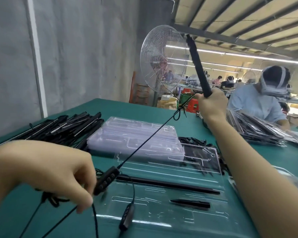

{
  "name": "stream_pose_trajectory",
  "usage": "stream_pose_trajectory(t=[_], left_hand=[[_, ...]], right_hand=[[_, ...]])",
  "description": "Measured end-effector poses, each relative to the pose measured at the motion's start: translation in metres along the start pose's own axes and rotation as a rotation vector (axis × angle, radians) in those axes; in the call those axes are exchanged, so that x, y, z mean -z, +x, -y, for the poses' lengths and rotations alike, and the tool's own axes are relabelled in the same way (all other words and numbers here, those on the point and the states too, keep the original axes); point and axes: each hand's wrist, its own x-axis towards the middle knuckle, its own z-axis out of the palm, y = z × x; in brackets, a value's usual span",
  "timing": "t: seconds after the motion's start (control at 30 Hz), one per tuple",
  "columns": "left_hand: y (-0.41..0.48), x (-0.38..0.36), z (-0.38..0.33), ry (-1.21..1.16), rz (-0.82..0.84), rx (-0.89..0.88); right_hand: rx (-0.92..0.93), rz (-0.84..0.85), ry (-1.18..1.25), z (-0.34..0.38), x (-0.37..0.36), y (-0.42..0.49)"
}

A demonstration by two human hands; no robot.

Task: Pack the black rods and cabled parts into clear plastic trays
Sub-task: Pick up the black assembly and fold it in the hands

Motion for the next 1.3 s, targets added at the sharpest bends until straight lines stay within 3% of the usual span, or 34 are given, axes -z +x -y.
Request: stream_pose_trajectory(t=[0.13,0.2,0.3,0.37,0.43,0.53,0.6,0.63,0.7,0.83,0.93,1.0,1.1,1.17,1.3], left_hand=[[-0.013,-0.001,0.037,-0.137,0.052,0.352],[-0.002,-0.014,0.055,-0.056,-0.084,0.472],[0.031,-0.034,0.061,0.045,-0.538,0.357],[0.053,-0.037,0.037,-0.088,-0.637,0.168],[0.075,-0.039,0.005,-0.163,-0.517,0.016],[0.090,-0.043,-0.036,-0.402,-0.095,-0.247],[0.088,-0.040,-0.044,-0.577,0.099,-0.366],[0.086,-0.037,-0.044,-0.604,0.102,-0.395],[0.081,-0.030,-0.042,-0.576,-0.052,-0.379],[0.082,-0.011,-0.040,-0.654,-0.496,-0.195],[0.087,0.019,-0.047,-0.753,-0.829,-0.177],[0.092,0.039,-0.057,-0.744,-0.965,-0.205],[0.106,0.055,-0.072,-0.563,-0.984,-0.196],[0.115,0.057,-0.074,-0.500,-1.006,-0.137],[0.120,0.049,-0.059,-0.731,-0.971,-0.144]], right_hand=[[-0.042,-0.021,-0.060,-0.001,0.008,0.011],[-0.154,-0.086,-0.035,-0.010,0.016,0.016],[-0.343,-0.176,-0.032,-0.027,0.035,0.018],[-0.368,-0.225,-0.060,-0.036,0.043,0.017],[-0.368,-0.252,-0.076,-0.041,0.047,0.014],[-0.391,-0.258,-0.053,-0.040,0.050,0.012],[-0.378,-0.261,-0.058,-0.041,0.053,0.010],[-0.358,-0.262,-0.063,-0.041,0.054,0.009],[-0.314,-0.235,-0.049,-0.043,0.058,0.006],[-0.379,0.041,0.317,-0.039,0.058,-0.010],[-0.448,0.399,0.555,-0.021,0.049,-0.030],[-0.449,0.633,0.651,-0.004,0.039,-0.044],[-0.358,0.892,0.718,0.019,0.020,-0.067],[-0.271,0.947,0.693,0.029,0.005,-0.083],[-0.393,0.989,0.718,0.034,-0.015,-0.106]])
